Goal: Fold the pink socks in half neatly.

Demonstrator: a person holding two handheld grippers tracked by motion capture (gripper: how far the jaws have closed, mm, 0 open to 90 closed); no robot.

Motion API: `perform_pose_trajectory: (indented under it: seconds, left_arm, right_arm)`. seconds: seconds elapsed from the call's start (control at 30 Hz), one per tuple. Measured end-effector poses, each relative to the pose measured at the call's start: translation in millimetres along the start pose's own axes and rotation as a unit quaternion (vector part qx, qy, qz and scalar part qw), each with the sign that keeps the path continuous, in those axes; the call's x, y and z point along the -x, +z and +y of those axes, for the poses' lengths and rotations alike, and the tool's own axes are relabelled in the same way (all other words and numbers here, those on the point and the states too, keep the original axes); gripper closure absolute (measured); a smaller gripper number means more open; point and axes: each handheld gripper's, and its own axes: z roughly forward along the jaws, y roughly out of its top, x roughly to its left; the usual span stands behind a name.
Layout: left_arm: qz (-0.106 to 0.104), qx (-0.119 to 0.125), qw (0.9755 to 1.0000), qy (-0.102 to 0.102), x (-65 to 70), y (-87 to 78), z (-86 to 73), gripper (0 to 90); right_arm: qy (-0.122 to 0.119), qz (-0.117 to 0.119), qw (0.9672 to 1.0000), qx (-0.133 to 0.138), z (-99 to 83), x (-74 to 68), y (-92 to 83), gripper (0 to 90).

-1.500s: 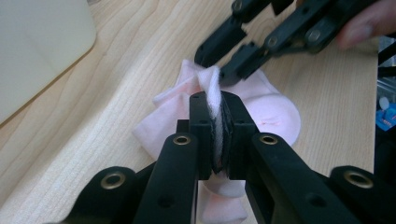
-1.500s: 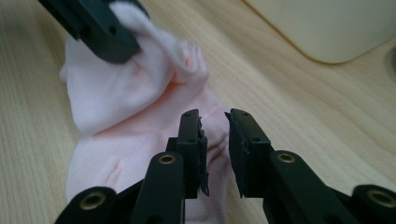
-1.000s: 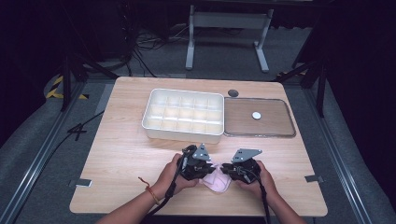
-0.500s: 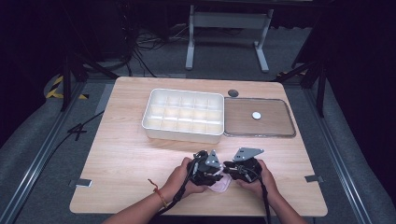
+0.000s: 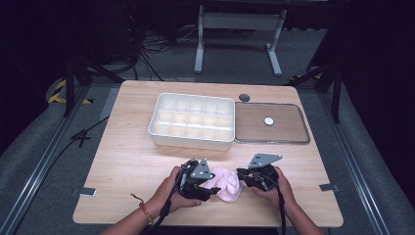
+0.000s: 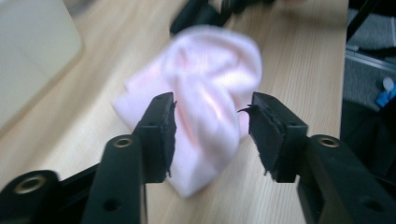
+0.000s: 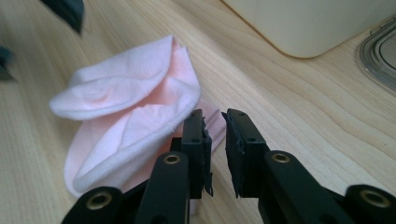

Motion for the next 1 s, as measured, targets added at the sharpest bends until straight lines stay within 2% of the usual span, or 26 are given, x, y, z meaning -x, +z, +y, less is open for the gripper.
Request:
perform_pose_trajectory:
  seconds: [0.07, 0.17, 0.23, 0.27, 0.37, 0.43, 0.53, 0.6, 0.67, 0.7, 0.77, 0.8, 0.87, 0.93, 1.0]
  left_arm:
    - [-0.004, -0.007, 1.0000, -0.006, 1.0, 8.5, -6.0, 53.0]
    - [0.001, -0.012, 0.9999, -0.002, 1.5, 18.1, -8.6, 54.2]
    - [-0.001, -0.017, 0.9998, -0.004, 1.2, 21.9, -9.0, 55.3]
    - [0.002, -0.012, 0.9999, -0.002, 0.7, 24.3, -9.5, 56.0]
    - [0.001, -0.015, 0.9999, -0.004, -0.1, 27.1, -10.6, 59.8]
    - [0.000, -0.013, 0.9999, -0.005, -0.2, 27.6, -11.5, 62.4]
    - [0.001, -0.012, 0.9999, -0.004, -0.8, 27.9, -12.8, 66.9]
    - [0.001, -0.011, 0.9999, -0.002, -1.3, 27.8, -13.1, 67.9]
    - [0.009, -0.007, 0.9999, 0.006, -0.7, 26.4, -12.2, 64.3]
    - [0.013, -0.002, 0.9999, 0.003, 1.2, 25.7, -11.8, 60.6]
    - [0.012, 0.010, 0.9998, 0.013, 3.0, 23.9, -10.1, 59.0]
    - [0.012, 0.010, 0.9998, 0.013, 3.0, 23.9, -10.1, 57.2]
    - [0.017, 0.006, 0.9997, 0.015, 4.0, 24.1, -9.0, 56.6]
    - [0.014, 0.006, 0.9998, 0.014, 3.1, 25.1, -9.1, 59.9]
    - [0.009, 0.007, 0.9998, 0.018, 3.1, 26.5, -8.9, 68.1]
  right_arm:
    - [0.001, 0.002, 1.0000, 0.007, 0.9, -0.4, -5.1, 78.1]
    - [0.000, 0.004, 0.9998, 0.020, 2.6, -2.3, -13.5, 78.0]
    - [0.000, 0.002, 0.9997, 0.025, 3.2, -3.1, -19.1, 77.2]
    - [0.002, 0.000, 0.9995, 0.030, 3.3, -3.3, -22.2, 77.2]
    - [0.009, 0.007, 0.9993, 0.037, 1.4, -3.3, -28.9, 76.9]
    - [0.007, 0.018, 0.9994, 0.027, -1.5, -6.2, -26.6, 76.4]
    - [-0.011, 0.025, 0.9996, 0.002, -5.1, -13.3, -18.5, 75.6]
    - [-0.016, 0.028, 0.9995, -0.003, -3.9, -15.7, -16.2, 74.6]
    - [-0.015, 0.033, 0.9993, -0.002, -2.9, -15.6, -15.5, 73.2]
    - [-0.014, 0.039, 0.9991, -0.006, -3.4, -15.3, -14.7, 72.2]
    - [-0.013, 0.043, 0.9988, -0.016, -5.1, -16.3, -11.9, 72.3]
    - [-0.013, 0.043, 0.9988, -0.016, -5.1, -16.3, -11.9, 72.3]
    - [-0.021, 0.042, 0.9983, -0.034, -6.8, -19.1, -6.2, 71.1]
    - [-0.027, 0.038, 0.9980, -0.042, -6.5, -21.2, -3.5, 71.5]
    - [-0.029, 0.036, 0.9980, -0.043, -6.9, -21.2, -2.0, 72.7]
